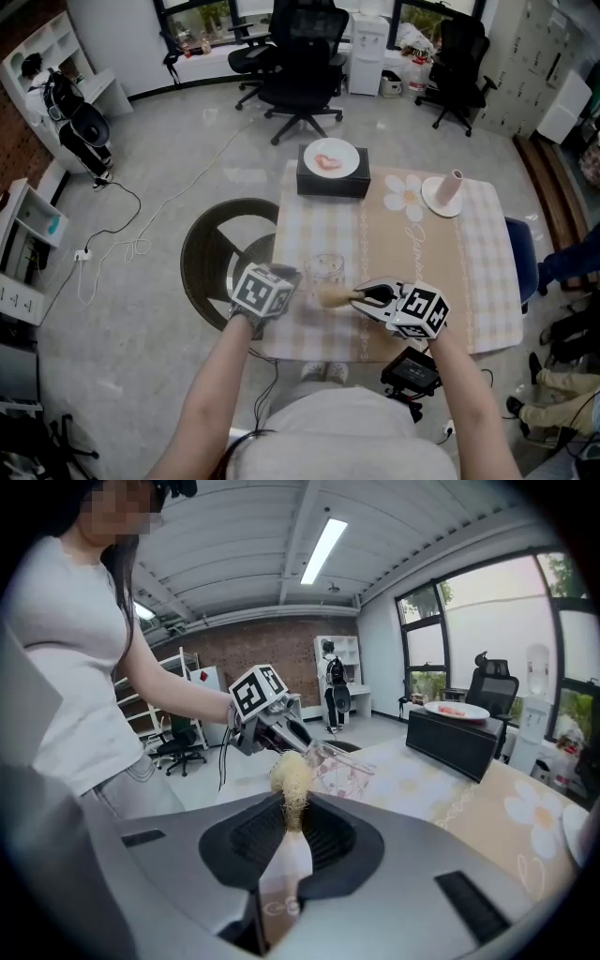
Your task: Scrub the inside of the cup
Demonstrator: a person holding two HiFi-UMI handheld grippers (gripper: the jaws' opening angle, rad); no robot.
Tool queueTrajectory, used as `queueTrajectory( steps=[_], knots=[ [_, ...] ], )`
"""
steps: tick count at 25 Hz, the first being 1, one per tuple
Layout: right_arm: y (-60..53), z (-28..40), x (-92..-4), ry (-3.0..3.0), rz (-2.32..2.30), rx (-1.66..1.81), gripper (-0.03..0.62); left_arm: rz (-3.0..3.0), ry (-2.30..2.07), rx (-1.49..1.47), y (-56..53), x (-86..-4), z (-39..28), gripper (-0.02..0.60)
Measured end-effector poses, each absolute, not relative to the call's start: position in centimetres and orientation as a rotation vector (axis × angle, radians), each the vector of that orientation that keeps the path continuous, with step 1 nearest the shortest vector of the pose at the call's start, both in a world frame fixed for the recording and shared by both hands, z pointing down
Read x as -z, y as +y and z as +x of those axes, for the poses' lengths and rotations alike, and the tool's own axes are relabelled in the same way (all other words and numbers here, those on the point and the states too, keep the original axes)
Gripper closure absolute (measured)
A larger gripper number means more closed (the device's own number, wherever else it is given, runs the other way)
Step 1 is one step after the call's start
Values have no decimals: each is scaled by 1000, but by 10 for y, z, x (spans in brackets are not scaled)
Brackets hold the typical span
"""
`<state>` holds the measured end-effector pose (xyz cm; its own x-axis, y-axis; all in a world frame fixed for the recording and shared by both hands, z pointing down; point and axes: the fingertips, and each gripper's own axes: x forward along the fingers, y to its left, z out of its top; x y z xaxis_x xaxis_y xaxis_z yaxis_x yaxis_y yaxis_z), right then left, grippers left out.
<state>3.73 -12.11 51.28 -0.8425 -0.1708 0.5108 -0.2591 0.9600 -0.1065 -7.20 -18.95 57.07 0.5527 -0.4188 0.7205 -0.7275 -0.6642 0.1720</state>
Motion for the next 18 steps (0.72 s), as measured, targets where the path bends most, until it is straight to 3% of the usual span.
queueTrajectory(
  steps=[7,18],
  knots=[
    [-106,38,-531,-2498,196,-201,540,2337,-932,-915,-192,-572,-72,534],
    [-127,39,-478,-2706,286,-164,540,2399,-960,-950,-199,-572,-73,535]
  ],
)
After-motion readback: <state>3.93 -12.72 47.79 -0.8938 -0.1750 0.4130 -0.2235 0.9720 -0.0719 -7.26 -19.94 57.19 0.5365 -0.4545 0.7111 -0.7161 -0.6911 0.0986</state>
